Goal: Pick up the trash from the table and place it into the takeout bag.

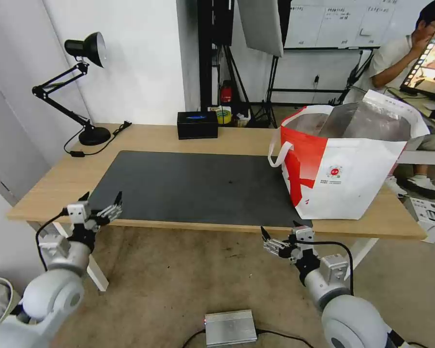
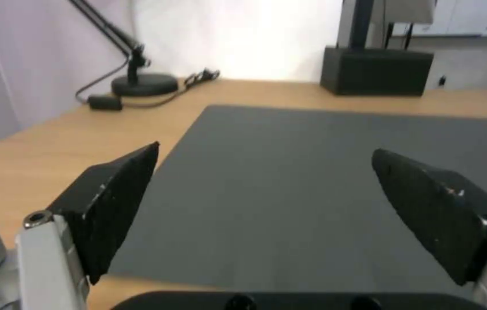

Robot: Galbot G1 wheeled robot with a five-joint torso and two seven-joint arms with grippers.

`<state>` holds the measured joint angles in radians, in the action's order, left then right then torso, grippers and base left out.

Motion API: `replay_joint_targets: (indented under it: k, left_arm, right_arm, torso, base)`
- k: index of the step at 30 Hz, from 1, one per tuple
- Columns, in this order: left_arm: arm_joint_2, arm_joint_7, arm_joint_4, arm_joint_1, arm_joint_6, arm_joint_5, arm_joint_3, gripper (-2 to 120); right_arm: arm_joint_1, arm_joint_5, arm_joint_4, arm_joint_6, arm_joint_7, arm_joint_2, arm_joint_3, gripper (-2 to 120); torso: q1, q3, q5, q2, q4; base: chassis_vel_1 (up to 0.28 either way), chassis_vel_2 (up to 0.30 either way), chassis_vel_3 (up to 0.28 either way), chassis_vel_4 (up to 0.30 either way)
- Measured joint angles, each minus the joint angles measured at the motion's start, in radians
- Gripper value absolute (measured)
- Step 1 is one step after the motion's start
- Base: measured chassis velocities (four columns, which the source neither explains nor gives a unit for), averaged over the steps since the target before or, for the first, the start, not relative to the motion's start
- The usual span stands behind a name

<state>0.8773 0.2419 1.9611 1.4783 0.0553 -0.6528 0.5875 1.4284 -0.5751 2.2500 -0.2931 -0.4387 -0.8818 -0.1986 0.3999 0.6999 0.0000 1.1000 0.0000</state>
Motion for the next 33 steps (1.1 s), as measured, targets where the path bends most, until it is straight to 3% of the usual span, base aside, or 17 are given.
replay_joint_targets:
  k: [8, 18, 33]
  left_arm:
    - [0.027, -0.026, -0.008, 0.057, -0.002, 0.029, 0.016, 100]
    - [0.034, -0.034, -0.038, 0.056, -0.030, 0.051, -0.009, 100]
    - [0.032, -0.031, -0.033, 0.044, -0.011, 0.026, -0.005, 100]
  right_arm:
    - [0.000, 0.000, 0.000, 0.000, 0.000, 0.000, 0.000, 100]
    - [0.000, 0.000, 0.000, 0.000, 0.000, 0.000, 0.000, 100]
    - [0.000, 0.000, 0.000, 0.000, 0.000, 0.000, 0.000, 100]
  torso:
    - [0.000, 0.000, 0.0000, 0.000, 0.0000]
    - [0.000, 0.000, 0.0000, 0.000, -0.0001]
    - [0.000, 0.000, 0.0000, 0.000, -0.0001]
  base:
    - [0.000, 0.000, 0.000, 0.000]
    - [0.000, 0.000, 0.000, 0.000]
    - [0.000, 0.000, 0.000, 0.000]
